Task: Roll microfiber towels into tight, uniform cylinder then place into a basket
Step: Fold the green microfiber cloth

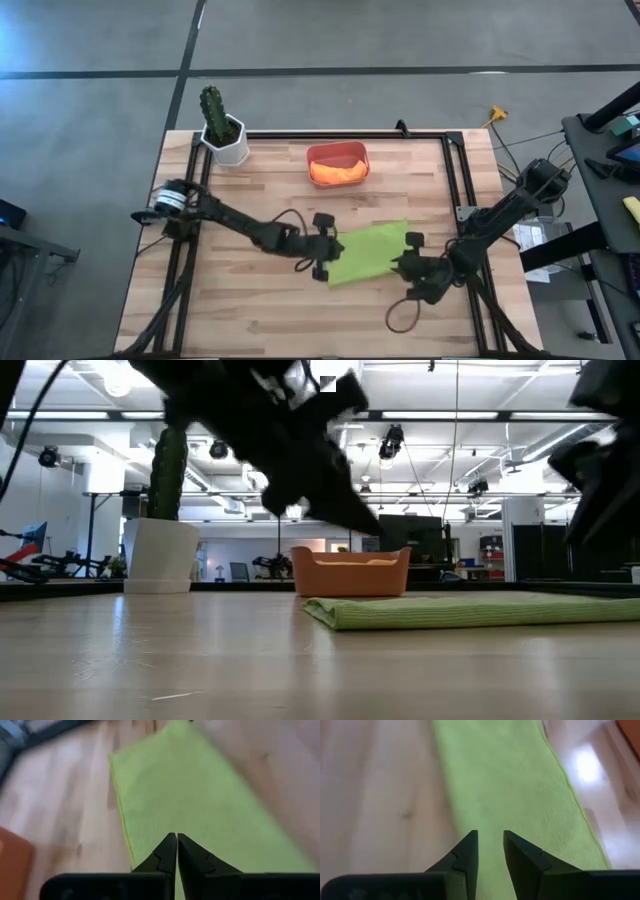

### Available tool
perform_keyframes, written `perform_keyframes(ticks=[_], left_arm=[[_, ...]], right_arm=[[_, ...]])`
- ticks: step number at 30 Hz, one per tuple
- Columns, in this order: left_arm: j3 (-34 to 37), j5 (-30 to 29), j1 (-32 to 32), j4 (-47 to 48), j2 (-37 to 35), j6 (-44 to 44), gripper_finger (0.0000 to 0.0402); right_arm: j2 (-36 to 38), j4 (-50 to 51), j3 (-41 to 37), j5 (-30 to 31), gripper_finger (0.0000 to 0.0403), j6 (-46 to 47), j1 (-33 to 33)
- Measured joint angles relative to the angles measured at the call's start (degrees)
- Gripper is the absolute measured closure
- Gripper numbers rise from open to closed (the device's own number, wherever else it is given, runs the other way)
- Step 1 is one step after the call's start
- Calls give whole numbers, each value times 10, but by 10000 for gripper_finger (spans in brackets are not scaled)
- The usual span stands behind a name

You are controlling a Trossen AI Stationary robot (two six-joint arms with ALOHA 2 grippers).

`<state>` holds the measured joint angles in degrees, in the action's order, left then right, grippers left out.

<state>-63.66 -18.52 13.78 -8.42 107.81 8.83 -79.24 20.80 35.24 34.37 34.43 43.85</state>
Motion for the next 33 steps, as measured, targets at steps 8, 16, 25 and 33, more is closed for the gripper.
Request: perform_keyframes(ticks=[8,16,25,33], left_arm=[[3,77,-37,61,38,-55,402],[4,85,-2,113,42,-108,402],[4,115,44,120,37,-259,402],[5,156,112,77,39,-296,402]], right_arm=[[-61,75,0,18,316,97,-39],[-95,90,-3,35,317,104,-70],[-124,38,-2,39,317,-12,-144],[-119,-33,-1,23,317,-176,-222]])
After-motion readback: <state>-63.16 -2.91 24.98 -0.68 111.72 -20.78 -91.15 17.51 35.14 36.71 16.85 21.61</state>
